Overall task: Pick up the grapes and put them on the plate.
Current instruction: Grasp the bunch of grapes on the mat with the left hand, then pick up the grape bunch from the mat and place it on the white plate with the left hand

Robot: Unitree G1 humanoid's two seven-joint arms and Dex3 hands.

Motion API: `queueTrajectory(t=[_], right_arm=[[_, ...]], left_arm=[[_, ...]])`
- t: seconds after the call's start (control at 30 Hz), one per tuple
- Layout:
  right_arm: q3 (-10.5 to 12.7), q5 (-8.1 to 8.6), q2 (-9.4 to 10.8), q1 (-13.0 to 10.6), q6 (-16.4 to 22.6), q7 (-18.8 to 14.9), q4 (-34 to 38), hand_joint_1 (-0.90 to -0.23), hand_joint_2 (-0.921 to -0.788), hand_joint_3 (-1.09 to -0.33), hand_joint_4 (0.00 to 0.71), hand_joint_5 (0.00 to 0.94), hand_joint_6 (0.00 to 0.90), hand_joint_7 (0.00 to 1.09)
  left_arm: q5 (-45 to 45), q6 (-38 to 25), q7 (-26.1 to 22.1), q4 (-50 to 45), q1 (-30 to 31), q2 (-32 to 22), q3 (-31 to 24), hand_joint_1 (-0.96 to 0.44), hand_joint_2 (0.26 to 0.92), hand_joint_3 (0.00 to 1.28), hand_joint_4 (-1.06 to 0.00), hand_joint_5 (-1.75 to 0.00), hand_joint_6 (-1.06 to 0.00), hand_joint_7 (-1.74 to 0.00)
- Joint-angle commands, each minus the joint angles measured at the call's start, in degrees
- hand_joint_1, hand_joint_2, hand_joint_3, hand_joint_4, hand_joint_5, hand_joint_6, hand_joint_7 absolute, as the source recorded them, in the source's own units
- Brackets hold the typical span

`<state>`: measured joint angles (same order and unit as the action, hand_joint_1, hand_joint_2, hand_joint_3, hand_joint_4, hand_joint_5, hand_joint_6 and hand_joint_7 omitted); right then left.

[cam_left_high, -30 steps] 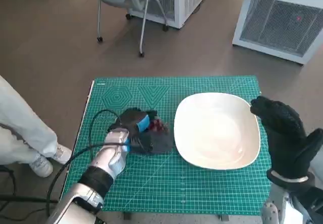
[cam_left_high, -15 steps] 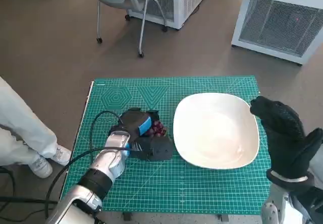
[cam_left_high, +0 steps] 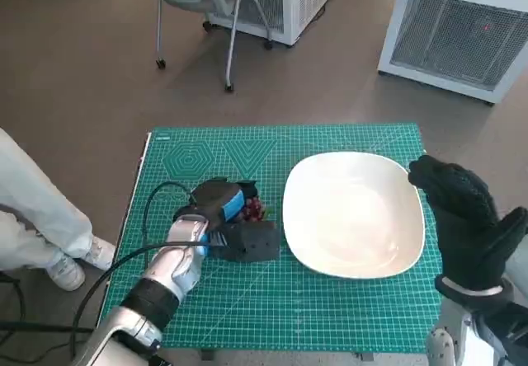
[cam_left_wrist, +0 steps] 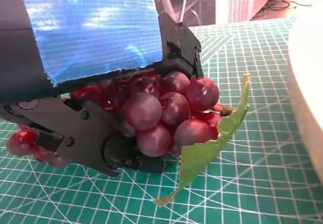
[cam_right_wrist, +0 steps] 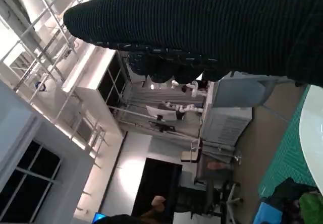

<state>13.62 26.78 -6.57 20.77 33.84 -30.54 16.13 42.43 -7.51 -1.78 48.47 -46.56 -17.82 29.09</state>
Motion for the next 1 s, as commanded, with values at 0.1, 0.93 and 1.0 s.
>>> queueTrajectory(t=[0.1, 0.93, 1.0], right_arm=[[0.17, 0.08, -0.11, -0.49, -0.63, -0.05, 0.49, -0.414, -0.921, -0.579, 0.442, 0.428, 0.204, 0.88], [0.40, 0.47, -0.13, 0.41, -0.34, -0.64, 1.52, -0.413, -0.921, -0.577, 0.446, 0.423, 0.209, 0.88], [0.41, 0.45, -0.11, 0.59, -0.31, -0.66, 1.74, -0.413, -0.921, -0.577, 0.447, 0.422, 0.210, 0.88]], left_arm=[[-0.69, -1.00, -0.75, -2.99, 1.35, -1.02, -0.99, 0.01, 0.920, 0.24, -0.40, -1.64, -0.57, -1.06], [0.07, -8.72, -9.86, -38.17, 8.34, -7.45, -8.16, 0.00, 0.794, 0.34, -0.56, -1.50, -0.70, -0.96], [0.35, -9.09, -9.90, -41.54, 8.87, -7.86, -9.08, 0.00, 0.833, 0.25, -0.62, -1.39, -0.69, -0.98]])
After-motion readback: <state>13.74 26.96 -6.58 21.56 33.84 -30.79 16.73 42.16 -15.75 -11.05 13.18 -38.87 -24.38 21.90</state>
